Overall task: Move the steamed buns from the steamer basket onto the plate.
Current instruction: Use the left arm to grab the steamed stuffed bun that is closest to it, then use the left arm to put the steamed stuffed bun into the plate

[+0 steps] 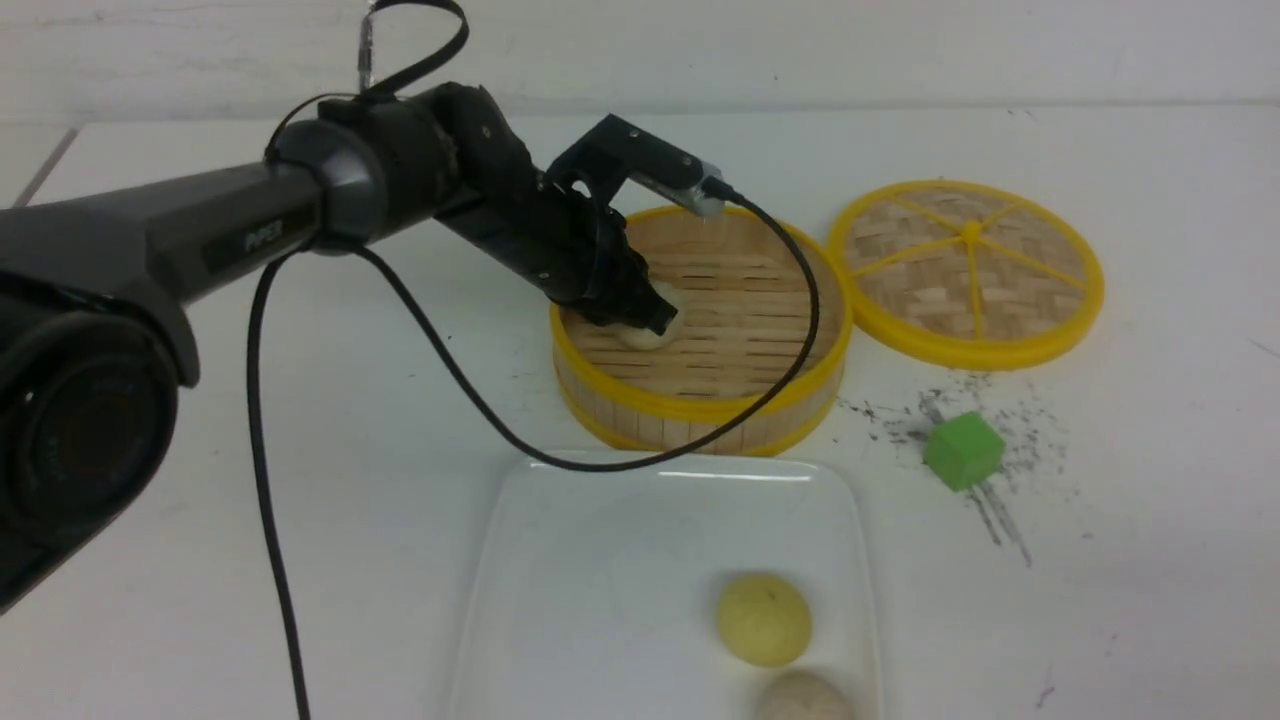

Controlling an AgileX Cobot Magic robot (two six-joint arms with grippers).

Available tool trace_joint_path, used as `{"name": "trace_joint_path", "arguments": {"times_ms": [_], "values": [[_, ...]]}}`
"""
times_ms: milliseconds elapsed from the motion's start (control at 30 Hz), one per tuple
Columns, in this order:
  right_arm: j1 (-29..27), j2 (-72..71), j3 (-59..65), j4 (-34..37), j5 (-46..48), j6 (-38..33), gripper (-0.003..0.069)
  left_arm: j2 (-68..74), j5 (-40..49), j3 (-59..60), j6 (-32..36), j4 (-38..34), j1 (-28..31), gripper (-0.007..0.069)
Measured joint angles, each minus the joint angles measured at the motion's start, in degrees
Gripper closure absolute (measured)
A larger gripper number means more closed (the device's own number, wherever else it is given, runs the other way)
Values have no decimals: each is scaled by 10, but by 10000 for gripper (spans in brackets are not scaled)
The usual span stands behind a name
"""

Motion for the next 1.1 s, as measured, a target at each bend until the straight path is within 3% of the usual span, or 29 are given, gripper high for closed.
{"name": "trace_joint_path", "arguments": {"times_ms": [367, 500, 533, 700, 867, 933, 1100], "values": [[0, 0, 0, 0, -2, 0, 419, -144, 60, 1, -79, 46, 1, 601], [0, 0, 0, 0, -4, 0, 419, -205, 109, 0, -141, 97, 1, 601], [0, 0, 0, 0, -4, 0, 419, -233, 147, 0, -186, 127, 1, 601], [0, 0, 0, 0, -4, 0, 419, -288, 266, 0, -272, 174, 1, 601], [0, 0, 0, 0, -4, 0, 419, -337, 339, 36, -304, 132, 1, 601], [0, 0, 0, 0, -4, 0, 419, -349, 341, 58, -307, 115, 0, 601], [0, 0, 0, 0, -4, 0, 419, -434, 289, 237, -324, 93, -51, 601]]}}
